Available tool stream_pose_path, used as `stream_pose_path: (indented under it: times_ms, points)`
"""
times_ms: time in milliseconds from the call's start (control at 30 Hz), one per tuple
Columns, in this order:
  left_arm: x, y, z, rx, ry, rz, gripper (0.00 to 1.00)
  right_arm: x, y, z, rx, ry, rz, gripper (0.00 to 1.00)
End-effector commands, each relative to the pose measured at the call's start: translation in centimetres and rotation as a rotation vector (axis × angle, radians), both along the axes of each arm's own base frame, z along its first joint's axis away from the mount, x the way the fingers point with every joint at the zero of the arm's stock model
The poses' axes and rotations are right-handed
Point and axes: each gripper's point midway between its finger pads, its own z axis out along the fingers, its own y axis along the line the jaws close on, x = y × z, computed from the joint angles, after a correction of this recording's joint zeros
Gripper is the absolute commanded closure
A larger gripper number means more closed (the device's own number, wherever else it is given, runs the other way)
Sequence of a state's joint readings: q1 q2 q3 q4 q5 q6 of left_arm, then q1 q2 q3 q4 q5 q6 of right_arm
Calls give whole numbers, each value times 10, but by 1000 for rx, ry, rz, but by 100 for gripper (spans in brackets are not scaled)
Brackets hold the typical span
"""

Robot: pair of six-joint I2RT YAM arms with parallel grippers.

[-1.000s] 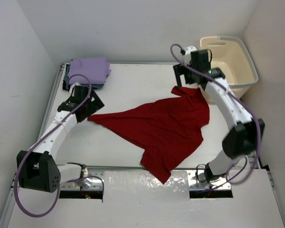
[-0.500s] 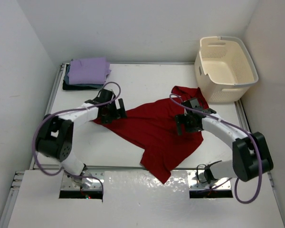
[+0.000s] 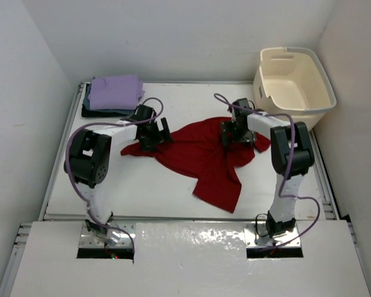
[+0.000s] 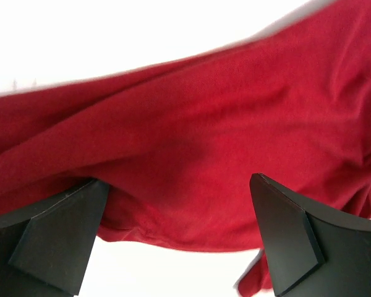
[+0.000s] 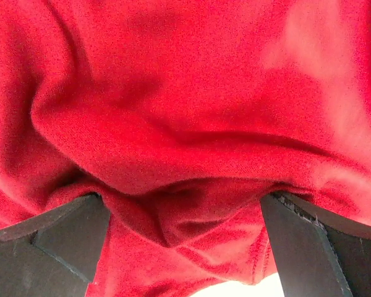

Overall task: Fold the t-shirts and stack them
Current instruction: Flatten out the tshirt

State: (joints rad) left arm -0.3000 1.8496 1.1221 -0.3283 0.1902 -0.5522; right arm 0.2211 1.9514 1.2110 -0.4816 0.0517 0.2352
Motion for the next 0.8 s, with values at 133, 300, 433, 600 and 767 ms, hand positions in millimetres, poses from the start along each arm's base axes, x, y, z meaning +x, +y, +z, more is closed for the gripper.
stream_pose_path:
  times_ms: [133, 300, 433, 600, 767]
  points:
    - [36, 4, -13, 34, 45, -16, 0, 130, 1, 0, -1, -117, 48, 1]
    - [52, 22, 39, 130, -54, -1, 0, 157, 14, 61, 8, -235, 151, 1]
    - [33, 64, 56, 130, -65, 143, 0, 132, 36, 114, 46, -323, 244, 1]
    - [9, 137, 66, 132, -94, 375, 0, 68, 55, 145, 54, -386, 317, 1]
    - [-4, 173, 36, 91, -47, 510, 0, 4, 49, 124, 129, -361, 218, 1]
